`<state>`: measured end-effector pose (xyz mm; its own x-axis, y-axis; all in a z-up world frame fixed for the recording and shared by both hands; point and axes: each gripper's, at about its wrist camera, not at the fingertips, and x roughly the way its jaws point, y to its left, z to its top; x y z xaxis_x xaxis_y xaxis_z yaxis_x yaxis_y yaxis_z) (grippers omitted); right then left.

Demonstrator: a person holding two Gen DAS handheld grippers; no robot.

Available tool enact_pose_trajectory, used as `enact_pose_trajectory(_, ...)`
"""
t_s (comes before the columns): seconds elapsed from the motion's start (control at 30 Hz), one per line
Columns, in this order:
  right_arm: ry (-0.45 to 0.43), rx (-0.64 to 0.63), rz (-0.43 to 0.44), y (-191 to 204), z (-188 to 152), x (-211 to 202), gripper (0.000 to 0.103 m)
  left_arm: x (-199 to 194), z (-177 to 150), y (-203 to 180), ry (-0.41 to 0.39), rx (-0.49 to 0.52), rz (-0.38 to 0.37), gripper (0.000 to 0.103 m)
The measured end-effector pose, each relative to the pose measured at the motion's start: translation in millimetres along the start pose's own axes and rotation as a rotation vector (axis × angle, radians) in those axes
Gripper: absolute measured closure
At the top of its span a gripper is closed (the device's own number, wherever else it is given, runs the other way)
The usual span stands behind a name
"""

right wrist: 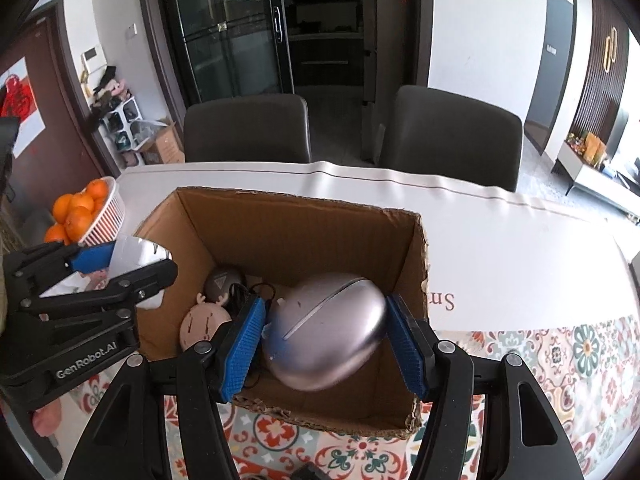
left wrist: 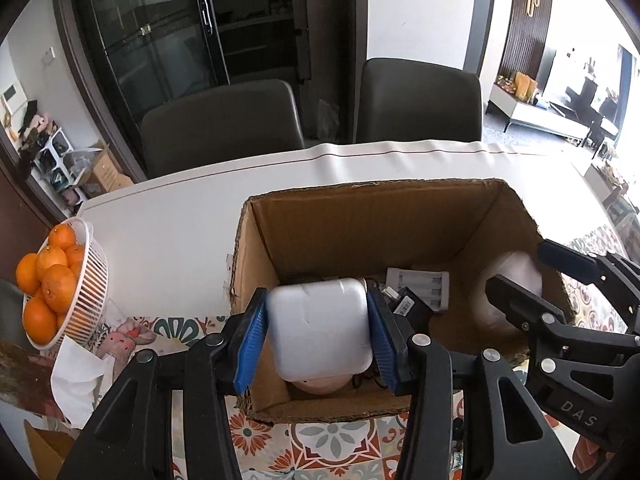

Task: Organize rigid objects
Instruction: 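Carry the charger and silver speaker over the box and open both tools, then lower the right tool and grasp the black rectangular device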

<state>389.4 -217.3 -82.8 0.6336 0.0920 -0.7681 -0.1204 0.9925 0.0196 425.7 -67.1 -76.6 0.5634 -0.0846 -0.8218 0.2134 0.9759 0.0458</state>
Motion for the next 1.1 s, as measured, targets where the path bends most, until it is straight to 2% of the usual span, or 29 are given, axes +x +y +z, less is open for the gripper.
enact_pose_trajectory(0.07, 0.002, 0.006, -0.018, -1, 0, 0, 0.031, -3, 0, 0, -0.014, -0.001, 0.014, 0.042)
enact_pose_trajectory(0.43, -0.066, 0.058, -0.105, -6, -15, -38, 0.027, -42, -14, -1, -0.104, -0.011, 0.042, 0.021)
enact_pose_trajectory(0.83, -0.127, 0.089, -0.138, 1, -45, -85, 0.022, -82, -44, -1, -0.172, -0.008, 0.053, 0.014)
enact_pose_trajectory(1.1, -0.126, 0.119, -0.136, 3, -74, -97, 0.021, -87, -70, -6, -0.161, 0.007, 0.047, 0.013)
